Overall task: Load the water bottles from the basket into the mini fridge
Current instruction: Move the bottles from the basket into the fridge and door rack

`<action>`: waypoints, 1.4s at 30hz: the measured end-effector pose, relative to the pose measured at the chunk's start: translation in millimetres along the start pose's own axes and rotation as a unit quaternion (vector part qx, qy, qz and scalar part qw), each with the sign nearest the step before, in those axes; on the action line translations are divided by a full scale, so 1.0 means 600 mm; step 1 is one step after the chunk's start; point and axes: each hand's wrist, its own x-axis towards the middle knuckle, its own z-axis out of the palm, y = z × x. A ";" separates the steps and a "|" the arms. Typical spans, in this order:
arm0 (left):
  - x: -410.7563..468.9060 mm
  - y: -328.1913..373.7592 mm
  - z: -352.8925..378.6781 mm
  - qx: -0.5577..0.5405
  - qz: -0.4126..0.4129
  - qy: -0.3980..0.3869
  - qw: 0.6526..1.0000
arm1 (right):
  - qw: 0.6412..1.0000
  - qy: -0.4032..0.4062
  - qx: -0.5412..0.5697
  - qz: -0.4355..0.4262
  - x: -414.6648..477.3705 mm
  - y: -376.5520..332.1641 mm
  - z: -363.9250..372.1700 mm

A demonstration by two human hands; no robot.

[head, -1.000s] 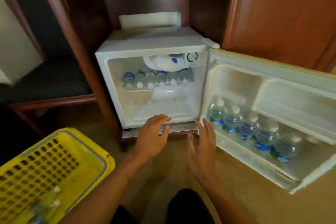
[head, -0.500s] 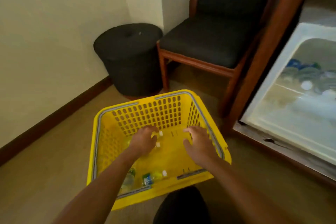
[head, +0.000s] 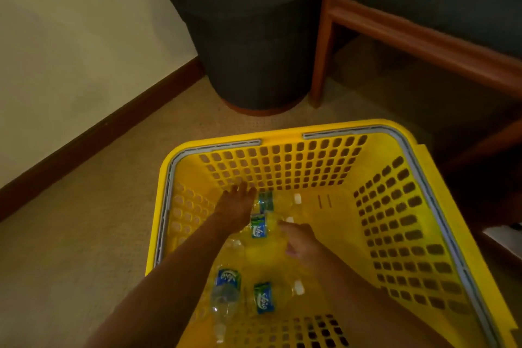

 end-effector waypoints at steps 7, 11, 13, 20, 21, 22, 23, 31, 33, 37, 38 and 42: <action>0.011 0.014 0.022 0.138 0.004 0.008 0.990 | 0.978 0.072 0.193 0.041 0.053 0.005 0.088; 0.001 0.021 0.038 0.158 0.006 0.040 0.987 | 0.973 0.057 0.220 0.036 0.063 0.023 0.076; -0.002 0.022 0.037 0.142 0.017 0.060 0.988 | 0.966 0.075 0.245 0.045 0.064 0.027 0.053; 0.024 0.023 0.034 0.055 0.009 -0.024 0.998 | 0.940 0.171 0.291 0.045 0.067 0.024 -0.042; 0.025 0.028 0.037 0.077 0.008 -0.037 0.996 | 0.935 0.175 0.305 0.051 0.065 0.020 -0.051; 0.024 0.032 0.041 0.101 0.004 -0.048 0.994 | 0.933 0.174 0.311 0.052 0.059 0.016 -0.056; 0.022 0.037 0.046 0.110 -0.006 -0.055 0.992 | 0.936 0.172 0.303 0.046 0.053 0.013 -0.057; -0.020 0.046 0.020 0.011 -0.050 -0.034 0.998 | 0.972 0.190 0.097 -0.099 -0.024 0.002 -0.096; -0.042 0.048 -0.002 -0.020 -0.047 -0.004 0.999 | 0.970 0.175 0.092 -0.143 -0.053 -0.006 -0.113; -0.095 0.068 -0.059 -0.117 -0.047 0.099 0.987 | 0.961 0.134 0.113 -0.214 -0.142 -0.023 -0.150; -0.109 0.076 -0.076 -0.153 -0.045 0.124 0.979 | 0.957 0.125 0.124 -0.232 -0.174 -0.028 -0.161; -0.163 0.112 -0.136 -0.247 -0.003 0.197 0.949 | 0.935 0.105 0.188 -0.282 -0.289 -0.030 -0.202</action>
